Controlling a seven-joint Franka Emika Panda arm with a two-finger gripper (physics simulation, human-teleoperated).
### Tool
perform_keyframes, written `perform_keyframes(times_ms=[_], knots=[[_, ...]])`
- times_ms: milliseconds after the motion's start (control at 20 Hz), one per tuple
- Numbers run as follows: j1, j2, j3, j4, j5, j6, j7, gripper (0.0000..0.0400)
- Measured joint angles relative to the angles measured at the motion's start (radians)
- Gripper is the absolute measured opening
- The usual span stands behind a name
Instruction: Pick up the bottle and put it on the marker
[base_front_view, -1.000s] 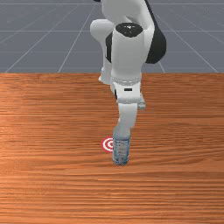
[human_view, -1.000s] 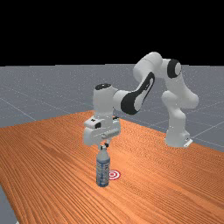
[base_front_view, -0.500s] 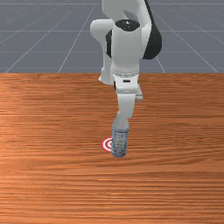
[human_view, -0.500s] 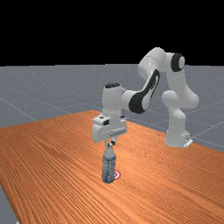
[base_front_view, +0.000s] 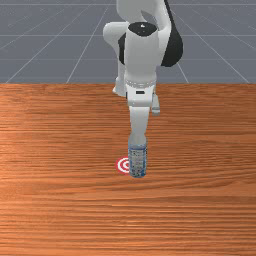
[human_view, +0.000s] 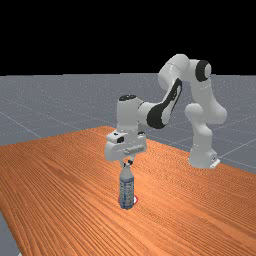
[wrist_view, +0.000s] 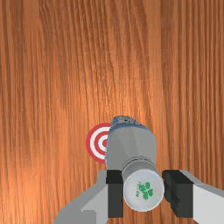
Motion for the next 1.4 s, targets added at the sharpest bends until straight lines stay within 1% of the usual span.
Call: perform_keyframes(times_ms=[100,150,250,300,400,450,500,550,800,1000,1050,1200,1300,1400], knots=[[-0.009,-0.001,-0.004,-0.001,0.002,0.000,-0.008,0.0140],[-0.018,-0.002,0.001,-0.002,0.000,0.000,-0.048,0.0140],[-0.016,-0.004,-0.002,-0.005,-0.015,0.000,-0.054,0.0140],[-0.021,0.002,0.003,0.012,-0.002,-0.035,-0.064,0.0140],[-0.021,-0.009,0.003,-0.002,-0.002,-0.044,-0.064,0.0139],[-0.021,-0.021,0.003,-0.020,-0.002,-0.037,-0.064,0.0139],[-0.017,-0.040,-0.001,-0.060,-0.002,0.007,-0.036,0.0140],[-0.016,-0.049,-0.002,-0.070,-0.001,0.011,-0.029,0.0139],[-0.018,-0.079,0.000,-0.118,-0.002,0.025,-0.039,0.0139],[-0.019,-0.072,0.001,-0.103,-0.002,-0.008,-0.048,0.0140],[-0.021,-0.082,0.003,-0.124,-0.005,0.028,-0.064,0.0140],[-0.021,-0.080,0.002,-0.122,-0.004,0.030,-0.057,0.0140],[-0.020,-0.090,0.001,-0.139,-0.005,0.055,-0.048,0.0139],[-0.023,-0.083,0.004,-0.125,0.005,0.028,-0.057,0.0139]])
